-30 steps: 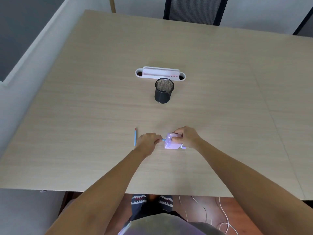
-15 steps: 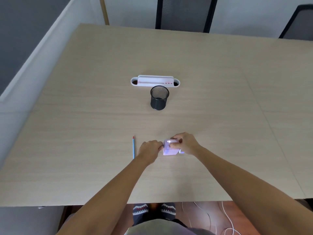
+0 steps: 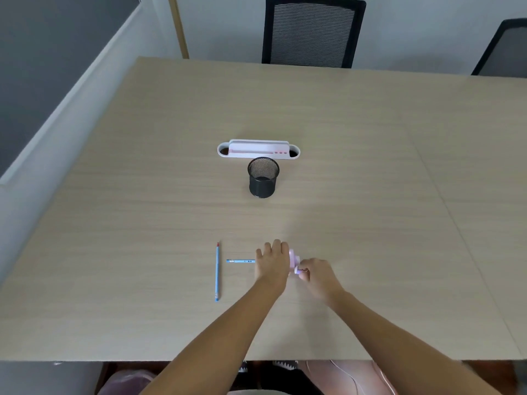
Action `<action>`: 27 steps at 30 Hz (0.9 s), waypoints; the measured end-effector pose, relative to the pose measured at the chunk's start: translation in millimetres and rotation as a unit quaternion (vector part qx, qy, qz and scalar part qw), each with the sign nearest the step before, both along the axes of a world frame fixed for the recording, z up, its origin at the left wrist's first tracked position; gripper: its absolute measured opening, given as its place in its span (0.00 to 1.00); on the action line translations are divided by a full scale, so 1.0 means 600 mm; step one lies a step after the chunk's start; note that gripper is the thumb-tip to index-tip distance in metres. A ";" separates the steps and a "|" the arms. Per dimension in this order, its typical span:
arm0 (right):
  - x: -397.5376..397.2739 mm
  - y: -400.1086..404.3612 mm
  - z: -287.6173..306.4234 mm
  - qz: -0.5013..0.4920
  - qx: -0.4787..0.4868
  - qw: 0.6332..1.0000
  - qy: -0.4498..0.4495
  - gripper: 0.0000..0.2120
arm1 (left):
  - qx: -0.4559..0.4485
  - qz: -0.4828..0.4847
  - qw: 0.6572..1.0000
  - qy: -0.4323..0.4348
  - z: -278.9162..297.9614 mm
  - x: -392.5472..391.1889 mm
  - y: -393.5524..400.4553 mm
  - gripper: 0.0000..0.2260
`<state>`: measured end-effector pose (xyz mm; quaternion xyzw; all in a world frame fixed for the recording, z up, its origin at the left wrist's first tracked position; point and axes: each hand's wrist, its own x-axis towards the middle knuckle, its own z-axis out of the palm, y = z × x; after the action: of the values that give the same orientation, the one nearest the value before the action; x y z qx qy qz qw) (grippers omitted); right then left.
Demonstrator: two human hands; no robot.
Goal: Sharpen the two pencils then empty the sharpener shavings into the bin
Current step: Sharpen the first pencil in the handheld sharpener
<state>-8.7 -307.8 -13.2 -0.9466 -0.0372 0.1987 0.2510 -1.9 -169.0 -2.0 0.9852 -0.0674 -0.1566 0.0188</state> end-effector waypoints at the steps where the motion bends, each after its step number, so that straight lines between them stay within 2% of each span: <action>1: 0.002 -0.002 -0.008 0.007 -0.002 1.000 0.011 0.05 | 0.010 0.006 1.000 -0.007 0.004 0.000 -0.004 0.29; 8: 0.018 -0.007 -0.020 0.072 -0.028 0.997 0.022 0.08 | 0.029 0.044 0.998 -0.028 0.005 0.003 -0.022 0.30; 11: 0.016 -0.006 -0.015 0.106 -0.040 0.993 0.031 0.08 | 0.025 0.042 0.997 -0.062 -0.005 0.007 -0.024 0.28; 16: -0.001 -0.019 0.021 0.152 -0.055 0.986 0.050 0.10 | 0.019 0.017 0.997 -0.067 -0.002 0.010 -0.023 0.26; 18: -0.002 -0.026 0.050 0.164 -0.042 0.985 0.019 0.10 | 0.010 0.002 0.997 -0.074 -0.006 0.010 -0.019 0.24; 22: 0.016 -0.042 0.079 0.213 -0.019 0.974 -0.074 0.09 | -0.016 -0.017 0.997 -0.072 -0.021 0.014 -0.015 0.29; 24: 0.022 -0.049 0.075 0.224 -0.021 0.968 -0.113 0.07 | -0.015 -0.016 0.998 -0.066 -0.017 0.017 -0.016 0.27; 27: 0.050 -0.050 0.058 0.177 -0.005 0.972 -0.154 0.04 | -0.012 -0.027 0.995 -0.091 -0.018 0.017 -0.016 0.22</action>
<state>21.3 -337.5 21.3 -0.9455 -0.2411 0.0923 0.1983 8.5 -178.5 -12.8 0.9929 -0.0971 -0.0660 0.0202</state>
